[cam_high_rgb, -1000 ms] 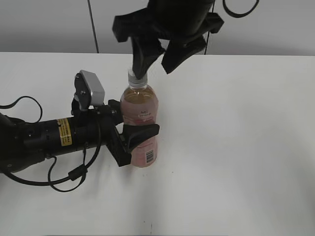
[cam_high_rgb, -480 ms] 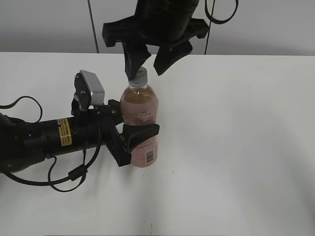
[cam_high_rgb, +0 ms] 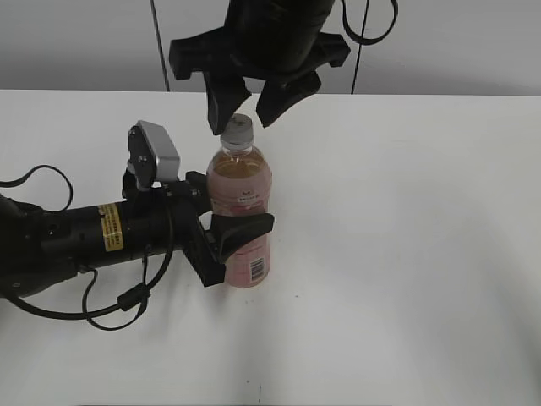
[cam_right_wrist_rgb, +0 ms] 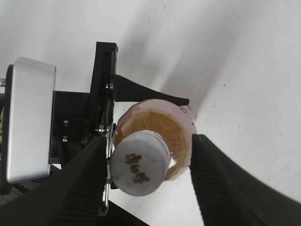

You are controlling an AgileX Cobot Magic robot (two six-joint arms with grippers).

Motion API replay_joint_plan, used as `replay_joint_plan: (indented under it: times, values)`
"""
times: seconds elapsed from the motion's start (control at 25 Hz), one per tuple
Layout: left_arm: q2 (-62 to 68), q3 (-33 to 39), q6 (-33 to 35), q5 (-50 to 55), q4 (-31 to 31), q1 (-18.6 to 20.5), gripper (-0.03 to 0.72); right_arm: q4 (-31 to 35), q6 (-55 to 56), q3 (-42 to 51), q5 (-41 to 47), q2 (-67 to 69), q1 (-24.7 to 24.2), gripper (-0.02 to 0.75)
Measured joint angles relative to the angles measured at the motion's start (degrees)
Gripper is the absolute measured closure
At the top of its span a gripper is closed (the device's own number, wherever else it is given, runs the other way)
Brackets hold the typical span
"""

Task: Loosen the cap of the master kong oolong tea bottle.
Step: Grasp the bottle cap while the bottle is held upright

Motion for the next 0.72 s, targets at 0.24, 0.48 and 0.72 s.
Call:
replay_joint_plan:
  times: [0.24, 0.48, 0.72]
  values:
    - [0.0, 0.0, 0.0, 0.0, 0.0, 0.0, 0.296, 0.8, -0.8, -0.3, 1.7, 1.3, 0.0, 0.376]
    - [0.0, -0.1, -0.1, 0.0, 0.0, -0.1, 0.296, 0.9, -3.8, -1.8, 3.0, 1.7, 0.1, 0.443]
    - [0.0, -0.1, -0.1, -0.2, 0.2, -0.1, 0.296, 0.4, -18.8, -3.3, 4.4, 2.1, 0.1, 0.457]
